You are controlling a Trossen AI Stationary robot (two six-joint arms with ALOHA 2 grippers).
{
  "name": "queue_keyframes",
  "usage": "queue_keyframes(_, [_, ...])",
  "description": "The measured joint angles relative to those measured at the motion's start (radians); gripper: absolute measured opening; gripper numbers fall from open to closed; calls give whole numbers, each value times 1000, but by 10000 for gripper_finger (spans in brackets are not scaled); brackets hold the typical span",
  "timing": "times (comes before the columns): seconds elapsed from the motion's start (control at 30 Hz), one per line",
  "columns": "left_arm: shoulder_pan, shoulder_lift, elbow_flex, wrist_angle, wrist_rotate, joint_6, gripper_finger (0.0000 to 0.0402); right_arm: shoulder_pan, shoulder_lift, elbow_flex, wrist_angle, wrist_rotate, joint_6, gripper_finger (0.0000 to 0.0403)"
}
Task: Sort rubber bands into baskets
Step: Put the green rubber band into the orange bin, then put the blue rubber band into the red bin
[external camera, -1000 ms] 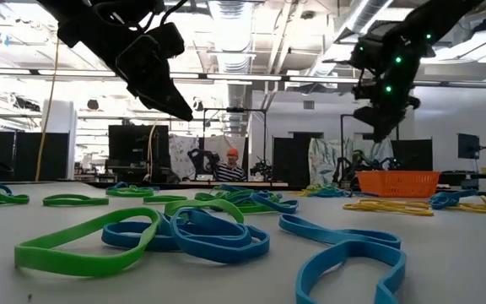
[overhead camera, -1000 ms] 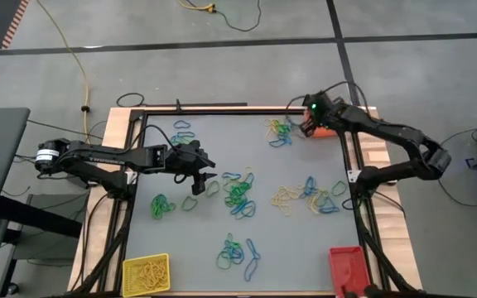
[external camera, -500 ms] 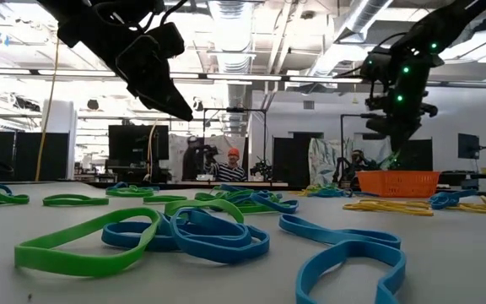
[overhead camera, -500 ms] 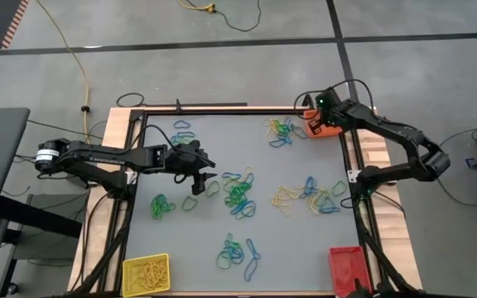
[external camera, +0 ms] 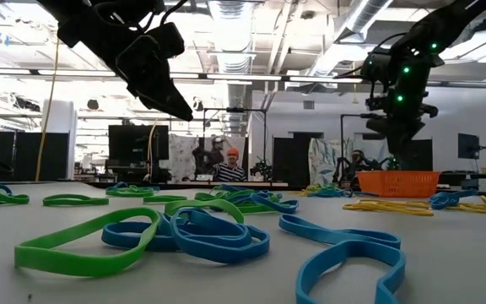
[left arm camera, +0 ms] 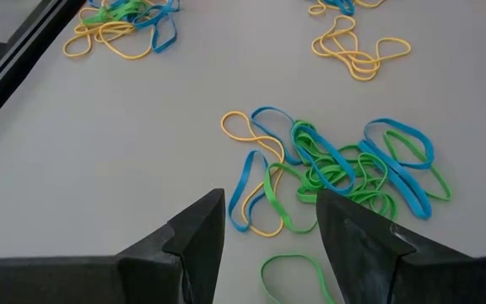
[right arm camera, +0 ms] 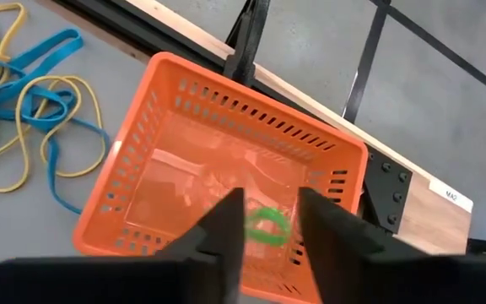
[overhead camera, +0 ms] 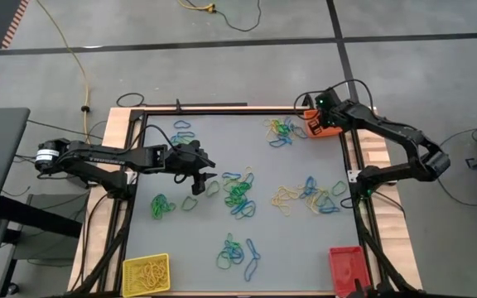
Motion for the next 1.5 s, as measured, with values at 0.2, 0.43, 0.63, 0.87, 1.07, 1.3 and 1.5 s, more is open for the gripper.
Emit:
queue_keyframes(0.2, [0,0,0,0,0,0,178,15,0,0,30,-63,37,236])
queue_keyframes(0.43, [0,0,0,0,0,0,178,128,0,0,160,-259,13,239])
queue_keyframes(0.63, [0,0,0,0,0,0,178,245,30,0,234,-261,-30,227])
queue_keyframes(0.87, [0,0,0,0,0,0,178,259,145,0,346,-261,-42,220])
queue_keyframes(1.07, [0,0,0,0,0,0,178,230,289,14,410,-262,-22,219])
queue_keyframes(1.3, [0,0,0,0,0,0,178,193,447,73,410,-284,-12,219])
queue_keyframes(1.5, [0,0,0,0,0,0,178,175,521,126,415,-290,-9,200])
